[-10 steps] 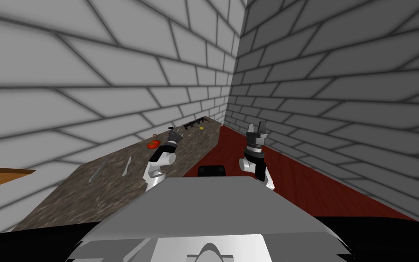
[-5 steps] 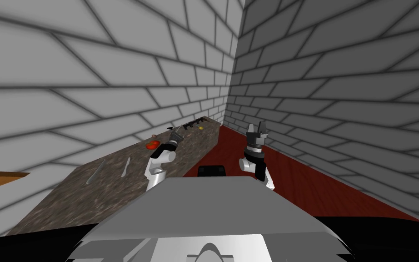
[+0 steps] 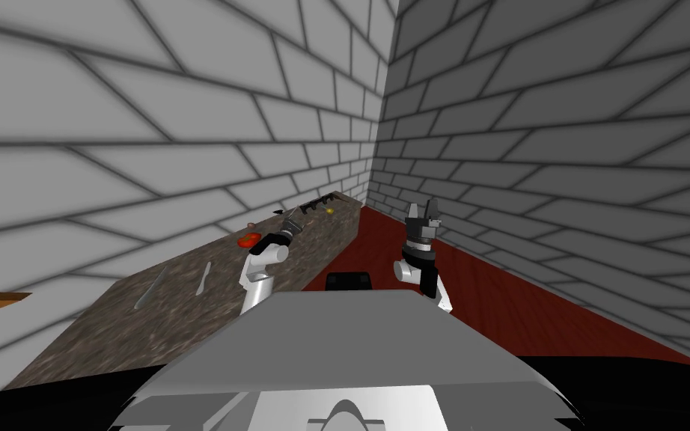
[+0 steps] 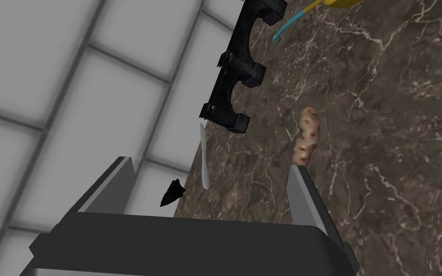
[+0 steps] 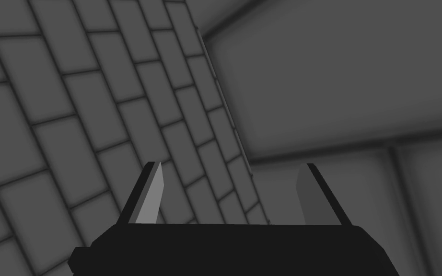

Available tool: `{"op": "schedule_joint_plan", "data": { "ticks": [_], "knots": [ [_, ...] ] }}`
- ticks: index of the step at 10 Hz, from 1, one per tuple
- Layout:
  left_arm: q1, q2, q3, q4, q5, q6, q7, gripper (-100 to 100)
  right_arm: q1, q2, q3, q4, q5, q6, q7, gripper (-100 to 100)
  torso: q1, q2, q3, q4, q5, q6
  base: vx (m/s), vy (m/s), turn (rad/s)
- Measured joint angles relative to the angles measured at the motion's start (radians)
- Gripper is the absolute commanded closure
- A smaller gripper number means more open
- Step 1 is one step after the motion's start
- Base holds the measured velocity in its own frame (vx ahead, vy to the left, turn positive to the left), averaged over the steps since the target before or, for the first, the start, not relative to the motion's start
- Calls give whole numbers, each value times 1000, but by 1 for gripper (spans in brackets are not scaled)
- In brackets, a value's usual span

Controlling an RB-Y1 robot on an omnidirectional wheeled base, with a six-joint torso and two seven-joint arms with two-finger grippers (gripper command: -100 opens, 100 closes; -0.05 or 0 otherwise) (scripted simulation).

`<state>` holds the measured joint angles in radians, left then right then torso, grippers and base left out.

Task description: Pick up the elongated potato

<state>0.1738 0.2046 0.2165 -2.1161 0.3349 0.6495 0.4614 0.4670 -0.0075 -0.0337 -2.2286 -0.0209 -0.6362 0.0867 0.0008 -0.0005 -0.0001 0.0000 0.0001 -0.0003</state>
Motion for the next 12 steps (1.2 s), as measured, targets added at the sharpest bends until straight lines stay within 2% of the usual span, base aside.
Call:
{"op": "schedule_joint_plan", "data": {
  "ticks": [3, 7, 8, 12],
  "knots": [
    [-25, 8, 16, 37, 18, 77, 15, -100, 0, 0, 0, 0, 0, 0, 0, 0, 0, 0, 0, 0, 0, 0, 5, 10, -40],
    [-81, 15, 44, 96, 34, 187, 39, -100, 0, 0, 0, 0, 0, 0, 0, 0, 0, -1, -1, 0, 0, 0, 13, 13, -40],
    [-79, 17, 47, 92, 37, 212, 41, -100, 0, 0, 0, 0, 0, 0, 0, 0, 0, -1, 0, 0, 0, 0, 17, 15, -90],
    [-126, 29, 77, 145, 57, 320, 58, -100, 0, 0, 0, 0, 0, 0, 0, 0, 1, -2, -1, 0, 0, 0, 20, 20, -46]
  ]
}}
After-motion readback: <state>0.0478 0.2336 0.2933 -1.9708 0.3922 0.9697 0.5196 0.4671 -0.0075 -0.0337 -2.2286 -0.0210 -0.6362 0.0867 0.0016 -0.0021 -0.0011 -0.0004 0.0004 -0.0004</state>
